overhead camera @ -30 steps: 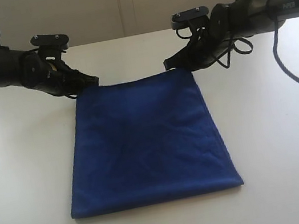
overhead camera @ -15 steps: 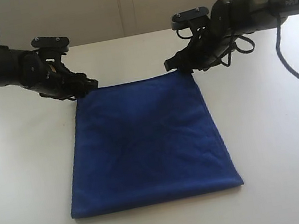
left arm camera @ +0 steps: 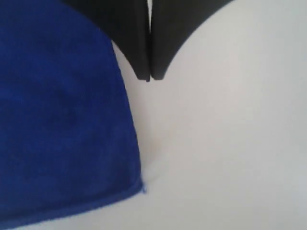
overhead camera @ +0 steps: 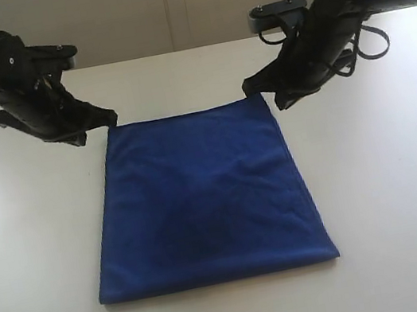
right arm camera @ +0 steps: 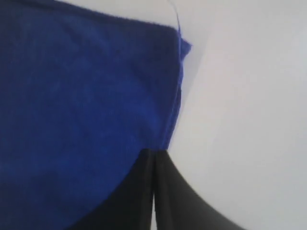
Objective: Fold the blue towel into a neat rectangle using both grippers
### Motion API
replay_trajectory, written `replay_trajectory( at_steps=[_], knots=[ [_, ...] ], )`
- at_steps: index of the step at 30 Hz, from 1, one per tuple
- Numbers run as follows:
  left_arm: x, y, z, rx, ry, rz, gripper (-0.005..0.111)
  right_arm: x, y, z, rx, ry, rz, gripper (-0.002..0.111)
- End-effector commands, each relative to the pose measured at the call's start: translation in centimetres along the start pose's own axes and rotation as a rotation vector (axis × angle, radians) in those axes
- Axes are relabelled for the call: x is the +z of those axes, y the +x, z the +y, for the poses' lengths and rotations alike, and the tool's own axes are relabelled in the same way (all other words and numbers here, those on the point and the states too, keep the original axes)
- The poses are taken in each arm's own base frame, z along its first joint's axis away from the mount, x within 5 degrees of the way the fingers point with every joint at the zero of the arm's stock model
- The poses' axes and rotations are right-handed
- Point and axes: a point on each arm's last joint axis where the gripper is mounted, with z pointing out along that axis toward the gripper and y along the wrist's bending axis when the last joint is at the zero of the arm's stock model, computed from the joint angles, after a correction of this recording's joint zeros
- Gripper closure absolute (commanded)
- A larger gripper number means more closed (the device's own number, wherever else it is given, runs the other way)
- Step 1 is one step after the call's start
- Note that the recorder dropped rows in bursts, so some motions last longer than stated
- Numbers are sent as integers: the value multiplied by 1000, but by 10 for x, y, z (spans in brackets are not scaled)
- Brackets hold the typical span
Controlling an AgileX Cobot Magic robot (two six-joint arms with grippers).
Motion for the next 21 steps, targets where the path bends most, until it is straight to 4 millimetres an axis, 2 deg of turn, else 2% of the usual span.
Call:
replay_trajectory(
  at_steps=[1, 5, 11, 16, 21],
  knots=[
    [-12, 26, 3, -103, -18, 110, 107, -17, 21, 0, 2, 4, 33, 108],
    [-24, 53, -1, -123, -8, 163, 107, -36, 43, 3, 36, 0, 45, 108],
    [-46, 92, -17, -140, 25, 206, 107, -61, 73, 11, 113, -59, 46, 108],
    [-59, 109, -31, -186, 57, 215, 107, -69, 102, 14, 142, -75, 79, 108],
    [-55, 125, -40, -283, 129, 248, 107, -64, 132, 17, 211, -106, 144, 108]
  ],
)
